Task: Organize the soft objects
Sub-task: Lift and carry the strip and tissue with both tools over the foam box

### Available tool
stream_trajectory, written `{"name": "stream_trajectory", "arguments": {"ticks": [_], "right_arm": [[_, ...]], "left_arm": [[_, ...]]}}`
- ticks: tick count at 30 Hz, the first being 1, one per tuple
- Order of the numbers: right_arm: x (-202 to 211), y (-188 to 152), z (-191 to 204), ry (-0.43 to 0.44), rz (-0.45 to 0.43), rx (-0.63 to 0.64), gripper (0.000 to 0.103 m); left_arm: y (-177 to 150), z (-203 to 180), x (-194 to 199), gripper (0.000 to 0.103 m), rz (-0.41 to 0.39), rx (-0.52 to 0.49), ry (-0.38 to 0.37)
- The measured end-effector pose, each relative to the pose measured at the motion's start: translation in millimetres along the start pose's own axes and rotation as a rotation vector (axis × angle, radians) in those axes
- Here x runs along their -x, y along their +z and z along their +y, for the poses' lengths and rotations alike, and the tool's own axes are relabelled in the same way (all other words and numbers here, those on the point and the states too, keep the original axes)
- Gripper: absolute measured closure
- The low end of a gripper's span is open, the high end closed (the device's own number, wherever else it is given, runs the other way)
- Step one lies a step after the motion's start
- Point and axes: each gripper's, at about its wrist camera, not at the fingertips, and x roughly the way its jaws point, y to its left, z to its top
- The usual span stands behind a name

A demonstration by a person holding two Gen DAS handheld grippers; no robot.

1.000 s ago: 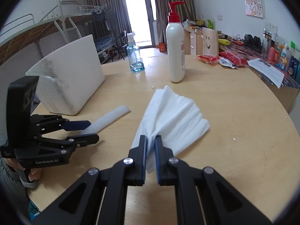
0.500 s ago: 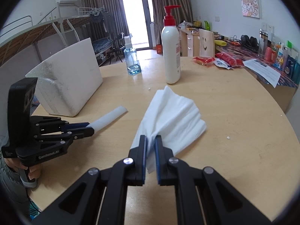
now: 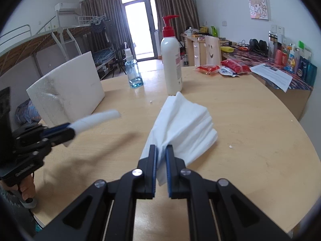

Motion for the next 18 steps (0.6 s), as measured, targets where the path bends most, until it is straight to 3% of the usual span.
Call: {"name": "stream_trajectory", "arguments": {"ticks": [2,5,7,9,12,18], "right_arm": [[3.1,-0.7,-0.9,0.005,-0.009,-0.007,0.092],[6.7,-1.9,-0.3,0.004,-0.024,-0.004,0.092],[10.7,-1.7,-1.2,0.009,-0.029,-0.018,0.092],[18.9,-1.8,-1.4,0.018,-0.052,-0.021,0.092],[28.1,-4.9,-1.8,0.027,-0.068,-0.022,0.092],[33.1,-10.3,-3.3,0.037,-0.072,-0.025,0.092]], "left_arm": [[0.8,-6.1,5.3,0.091,-0.011,-0.001,0.009],[6.0,-8.0,3.6,0.091,0.045,0.042,-0.003],[12.1,-11.1,14.5,0.091,-0.010,0.049,-0.038],[13.9,-17.2,18.3,0.091,-0.012,0.031,-0.003],[9.8,-20.3,12.2,0.091,0.030,0.042,-0.008],[9.1,-25.2,24.4,0.091,0.010,0.044,0.030]]}}
